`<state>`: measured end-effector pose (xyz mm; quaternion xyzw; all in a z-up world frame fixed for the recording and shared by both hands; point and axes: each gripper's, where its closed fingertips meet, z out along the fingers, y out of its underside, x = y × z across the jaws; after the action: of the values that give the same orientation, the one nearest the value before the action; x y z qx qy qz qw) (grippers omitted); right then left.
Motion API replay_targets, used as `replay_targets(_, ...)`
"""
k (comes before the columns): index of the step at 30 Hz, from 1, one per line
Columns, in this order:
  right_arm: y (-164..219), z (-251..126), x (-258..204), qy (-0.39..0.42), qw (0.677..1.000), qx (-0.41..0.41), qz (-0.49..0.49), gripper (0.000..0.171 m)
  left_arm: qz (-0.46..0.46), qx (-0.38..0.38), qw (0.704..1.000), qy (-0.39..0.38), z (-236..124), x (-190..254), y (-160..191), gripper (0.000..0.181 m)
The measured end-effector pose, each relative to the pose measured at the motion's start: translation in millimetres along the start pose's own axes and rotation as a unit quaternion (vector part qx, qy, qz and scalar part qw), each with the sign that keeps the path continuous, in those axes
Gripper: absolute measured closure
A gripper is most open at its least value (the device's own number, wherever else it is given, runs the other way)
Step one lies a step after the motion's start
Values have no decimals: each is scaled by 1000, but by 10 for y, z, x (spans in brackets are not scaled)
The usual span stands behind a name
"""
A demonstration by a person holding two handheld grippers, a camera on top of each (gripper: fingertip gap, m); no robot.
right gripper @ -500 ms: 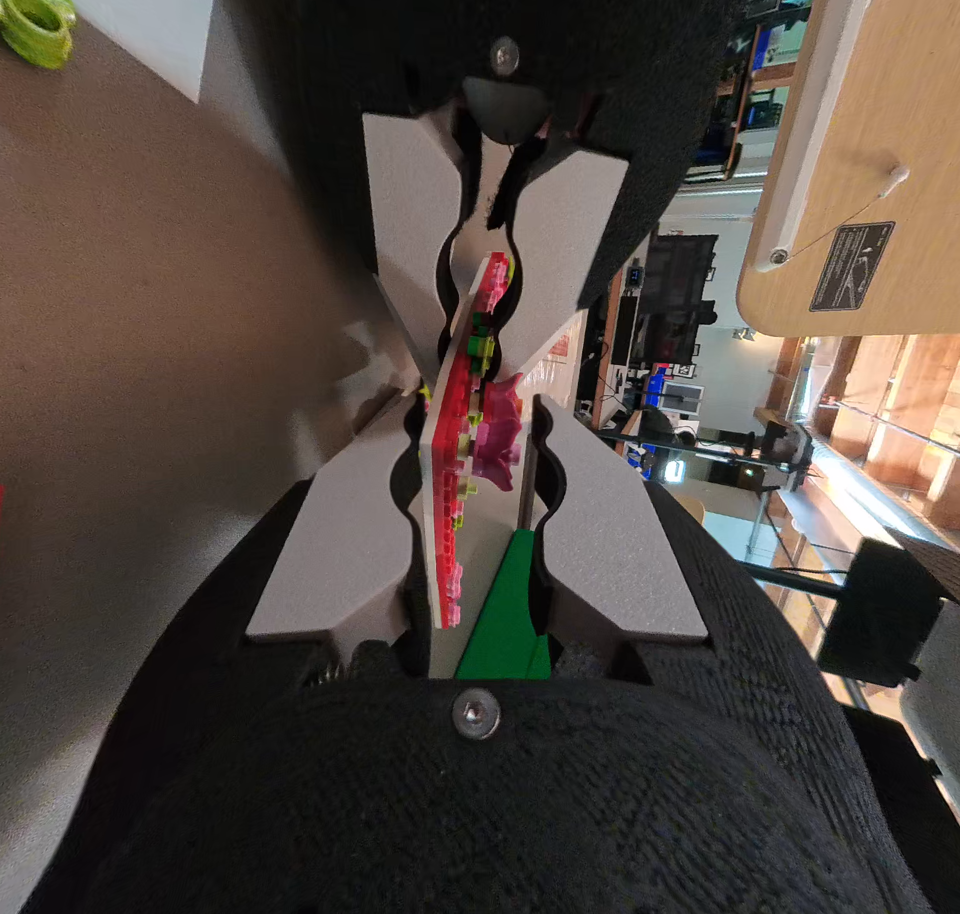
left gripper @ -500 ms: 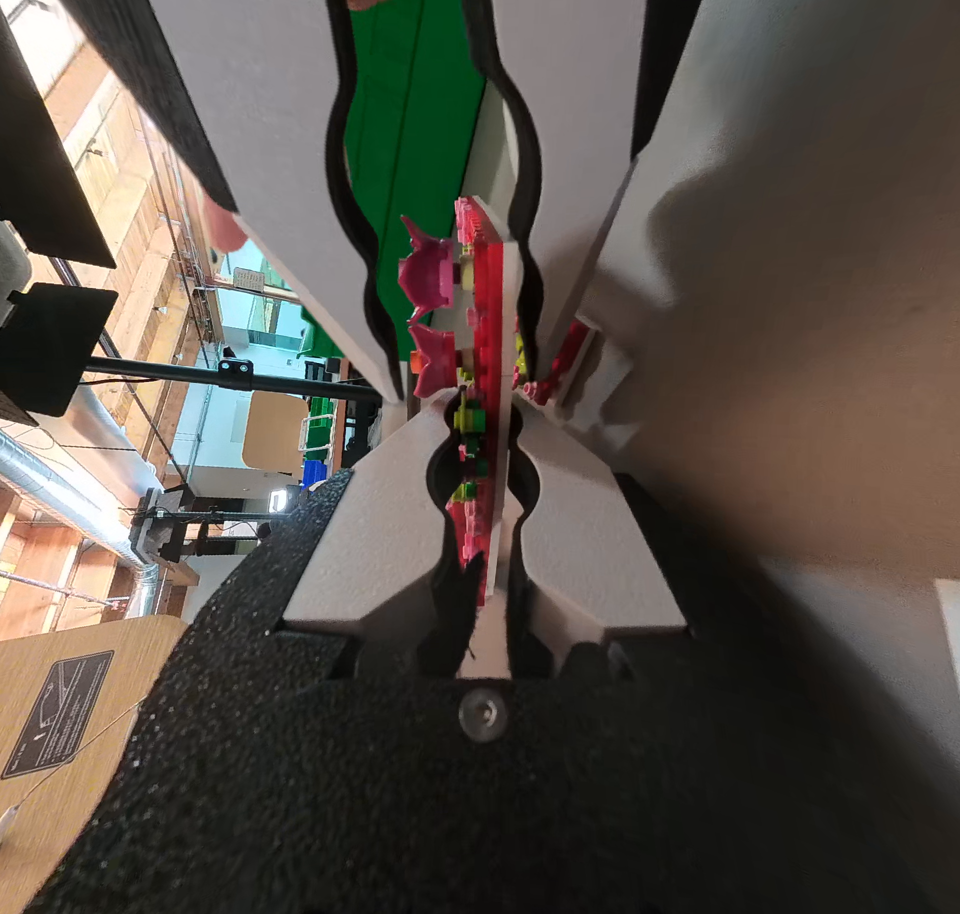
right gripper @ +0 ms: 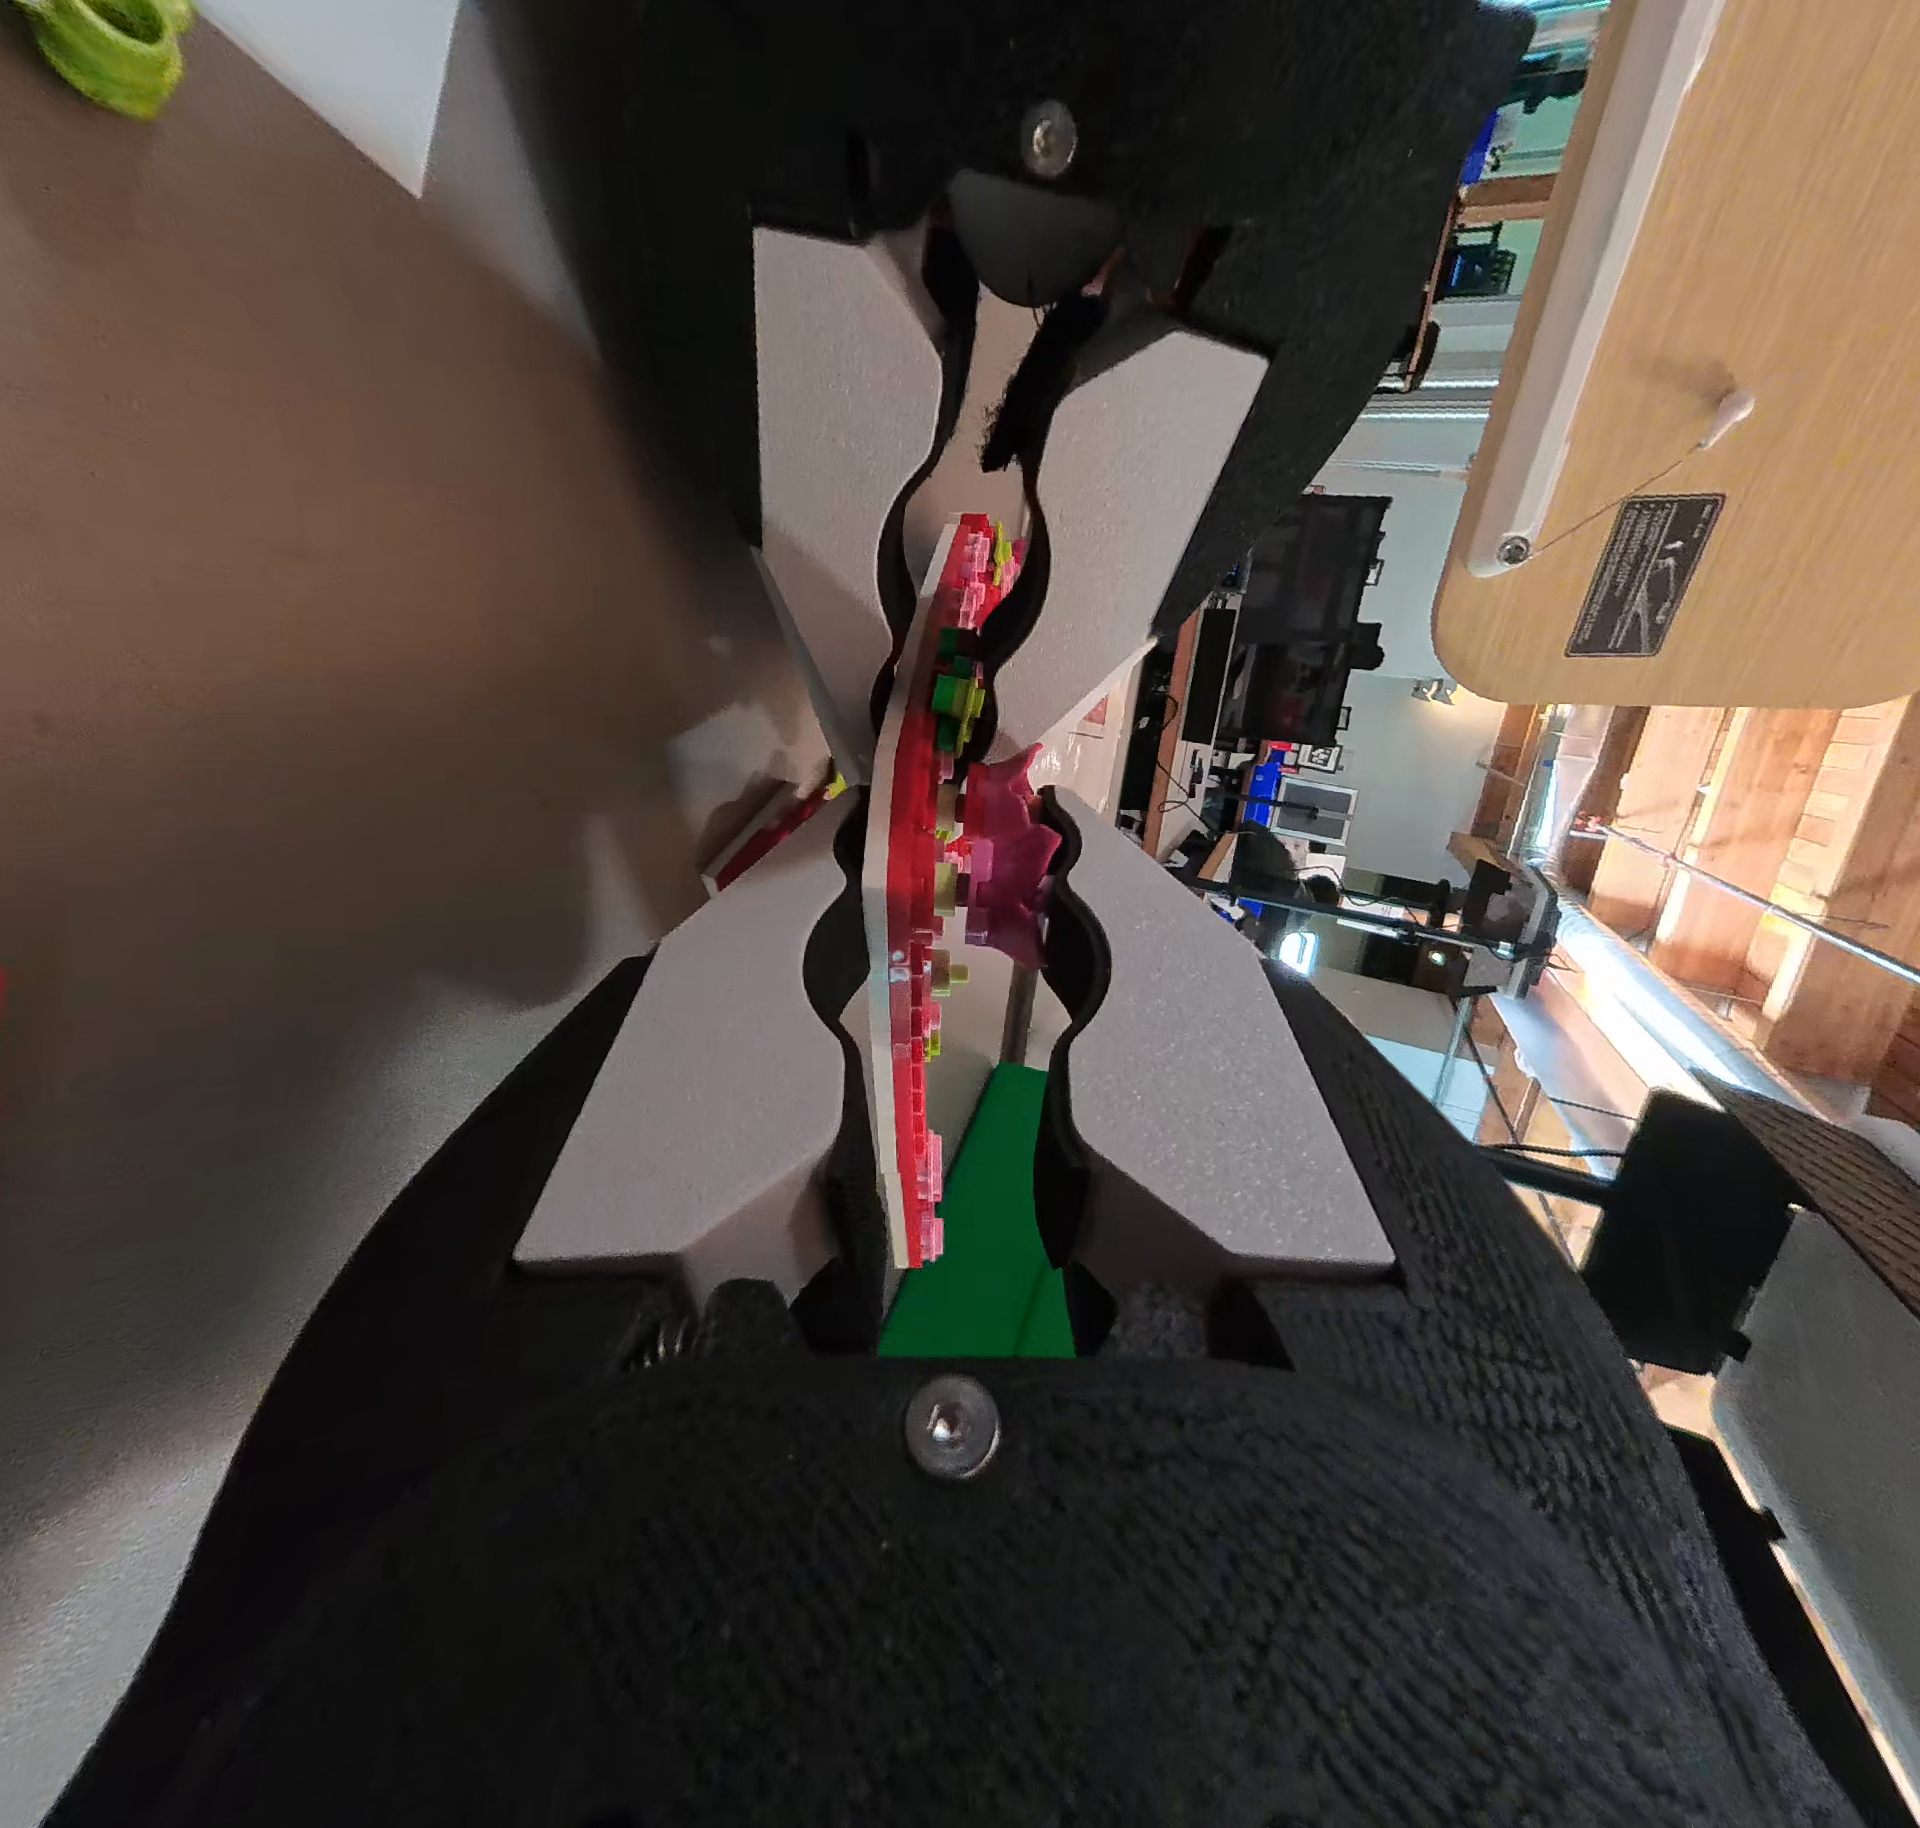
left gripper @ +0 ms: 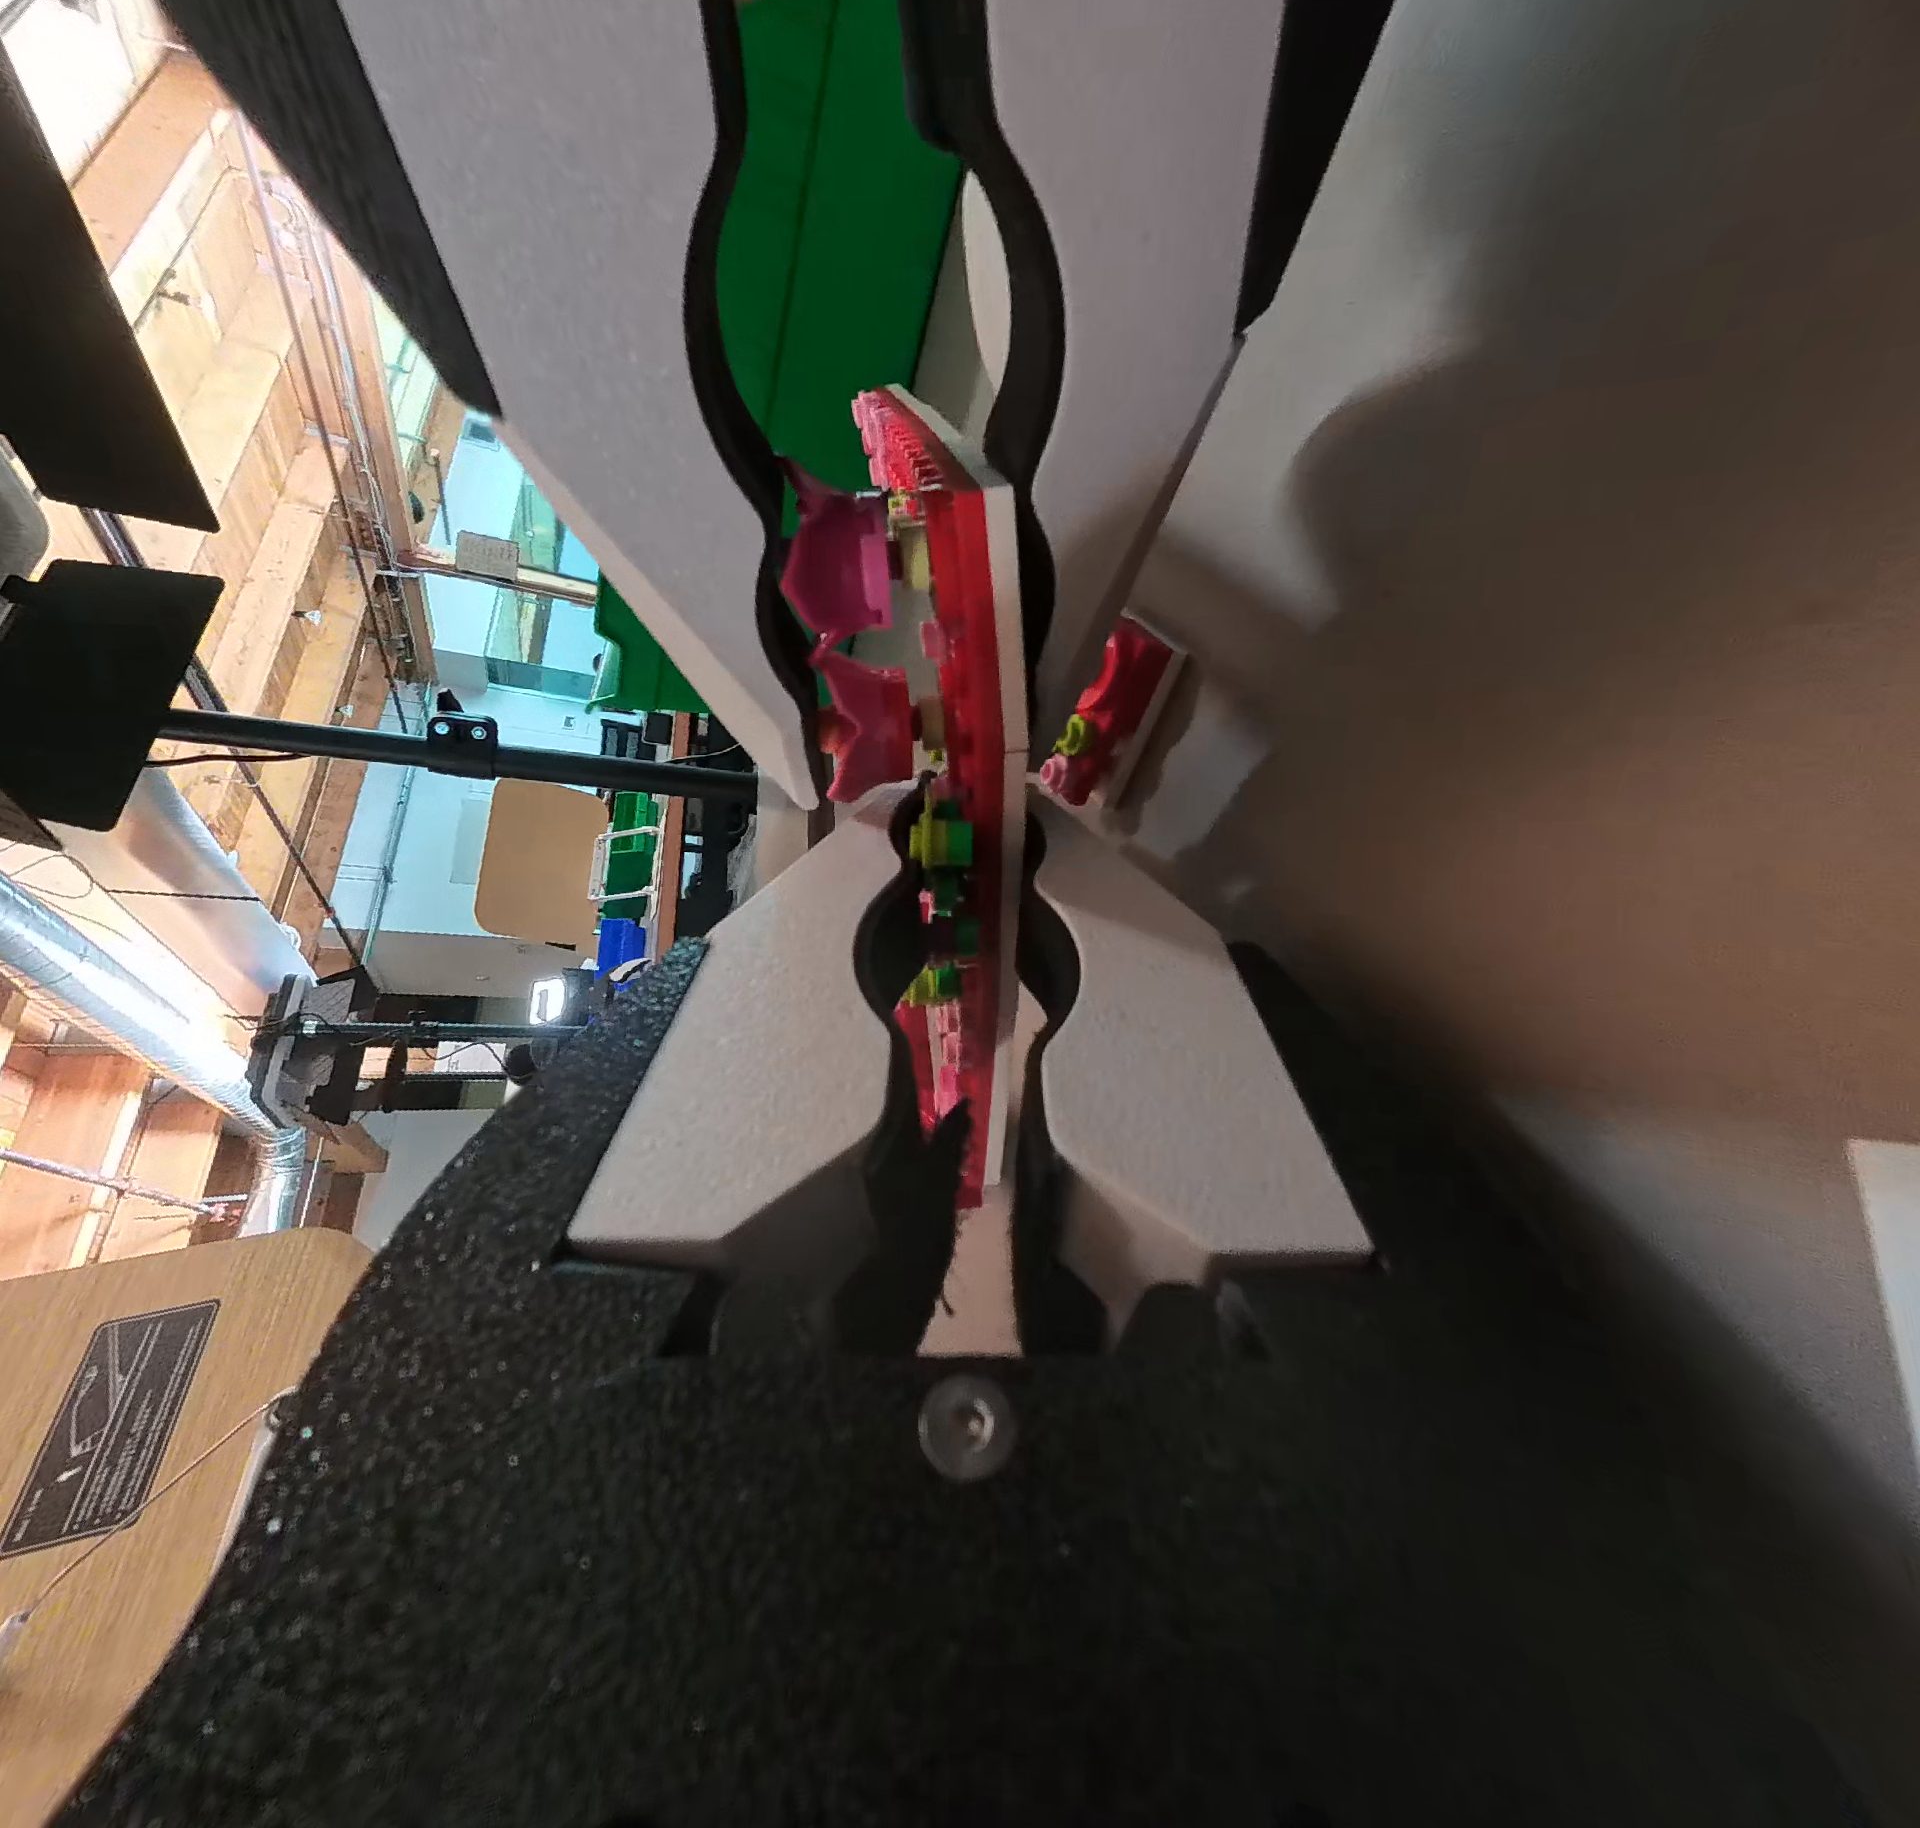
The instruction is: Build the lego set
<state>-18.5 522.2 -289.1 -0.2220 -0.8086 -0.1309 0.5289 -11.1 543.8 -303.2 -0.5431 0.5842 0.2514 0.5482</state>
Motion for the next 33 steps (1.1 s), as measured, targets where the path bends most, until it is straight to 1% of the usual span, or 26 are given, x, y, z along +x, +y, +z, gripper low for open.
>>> replay_targets(3, -2, 10, -15, 4, 1000, -2, 3, 143, 7, -4, 1000, 4, 4, 20, 9, 172)
replay_targets(6, -1, 7, -42, 8, 999, 2, 49, 138, 8, -6, 1000, 5, 4, 16, 16, 171)
replay_targets(8, 41, -23, -75, 8, 996, -1, 89, 113, 24, -12, 1000, 5, 10, 35, 32, 172)
replay_targets(9, 72, -59, -86, 11, 993, 3, 114, 106, 30, -14, 999, 6, 11, 46, 39, 172)
replay_targets(10, 110, -118, -72, 27, 990, 10, 140, 105, 34, -14, 999, 6, 10, 49, 41, 172)
replay_targets(12, 226, -295, 38, 96, 980, 21, 175, 111, 38, -14, 999, 6, 7, 51, 42, 172)
replay_targets(15, 389, -448, 28, 156, 956, 5, 246, 108, 46, -11, 999, 12, 4, 71, 49, 171)
replay_targets(16, 423, -486, 35, 181, 950, 4, 255, 114, 51, -16, 998, 19, 2, 98, 75, 171)
replay_targets(18, 482, -534, 70, 207, 947, 1, 246, 117, 65, -23, 997, 22, -9, 121, 121, 171)
replay_targets(19, 475, -576, 131, 221, 942, 15, 252, 117, 59, -26, 998, 25, -21, 121, 140, 171)
replay_targets(21, 493, -626, 171, 227, 934, 42, 273, 117, 32, -24, 998, 39, -43, 123, 166, 169)
replay_targets(23, 619, -705, 274, 257, 922, 41, 287, 117, -9, -14, 997, 69, -70, 134, 168, 166)
replay_targets(25, 791, -755, 336, 275, 905, 38, 322, 119, -73, 0, 992, 106, -92, 134, 155, 160)
replay_targets(26, 884, -776, 362, 284, 896, 34, 339, 120, -110, 4, 986, 126, -107, 127, 146, 154)
replay_targets(29, 1100, -825, 439, 309, 868, 31, 387, 122, -208, 20, 955, 209, -209, 138, 84, 124)
replay_targets(31, 1208, -843, 470, 320, 857, 29, 403, 124, -276, 49, 924, 259, -299, 150, 21, 114)
replay_targets(33, 1273, -845, 485, 325, 849, 28, 416, 125, -322, 68, 902, 280, -343, 109, 22, 114)
